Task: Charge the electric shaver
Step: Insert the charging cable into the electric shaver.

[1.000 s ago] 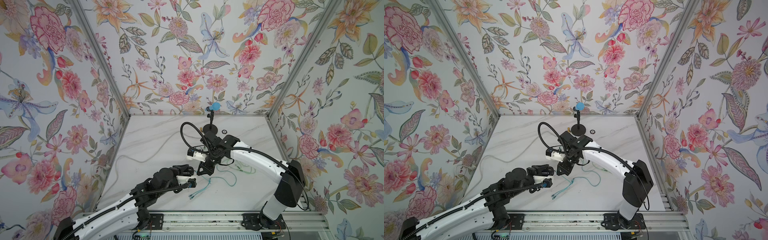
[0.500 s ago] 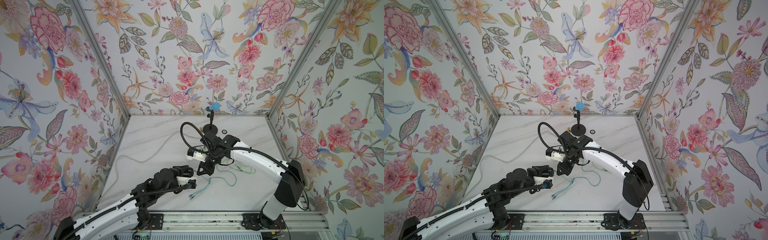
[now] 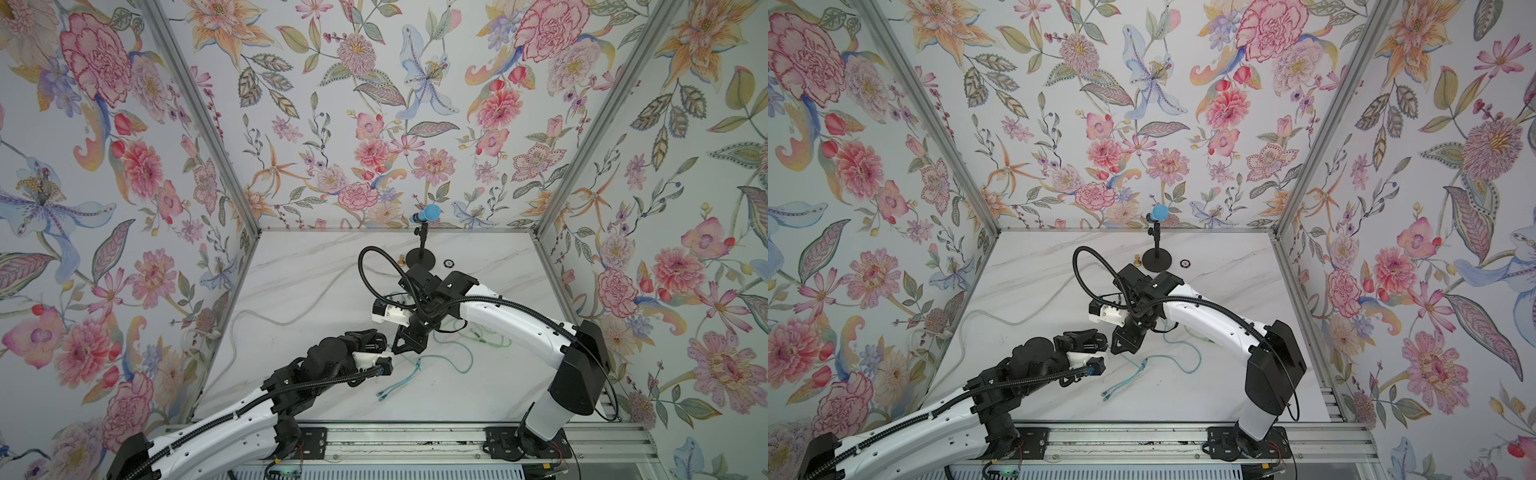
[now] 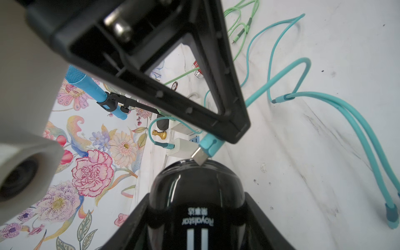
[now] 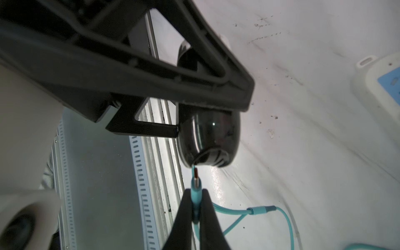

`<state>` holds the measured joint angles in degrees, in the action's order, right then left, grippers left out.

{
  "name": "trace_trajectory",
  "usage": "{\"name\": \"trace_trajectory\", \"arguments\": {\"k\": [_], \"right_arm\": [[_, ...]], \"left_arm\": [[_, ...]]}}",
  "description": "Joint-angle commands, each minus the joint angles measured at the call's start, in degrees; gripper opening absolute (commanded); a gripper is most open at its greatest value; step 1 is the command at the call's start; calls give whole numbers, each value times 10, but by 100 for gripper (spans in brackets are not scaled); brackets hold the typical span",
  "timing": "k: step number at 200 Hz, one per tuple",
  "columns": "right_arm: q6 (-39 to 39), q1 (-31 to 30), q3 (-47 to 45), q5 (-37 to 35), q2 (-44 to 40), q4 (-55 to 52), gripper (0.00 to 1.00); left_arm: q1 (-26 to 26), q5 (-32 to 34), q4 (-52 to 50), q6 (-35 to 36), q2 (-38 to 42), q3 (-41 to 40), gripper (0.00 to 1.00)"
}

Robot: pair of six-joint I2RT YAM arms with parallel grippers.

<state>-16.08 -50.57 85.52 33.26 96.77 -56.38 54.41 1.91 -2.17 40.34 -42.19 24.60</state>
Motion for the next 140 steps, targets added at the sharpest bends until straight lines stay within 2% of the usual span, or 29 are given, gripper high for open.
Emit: {"name": "trace_trajectory", "arguments": {"k": [1,140], "right_arm": [[-14,-3,7,19,9,-15,0],[-18,8,23,15,18,-15,0]], "left_arm": [[5,1,31,-15,4,-1,0],[6,-31,31,-23,-10,10,0]]}}
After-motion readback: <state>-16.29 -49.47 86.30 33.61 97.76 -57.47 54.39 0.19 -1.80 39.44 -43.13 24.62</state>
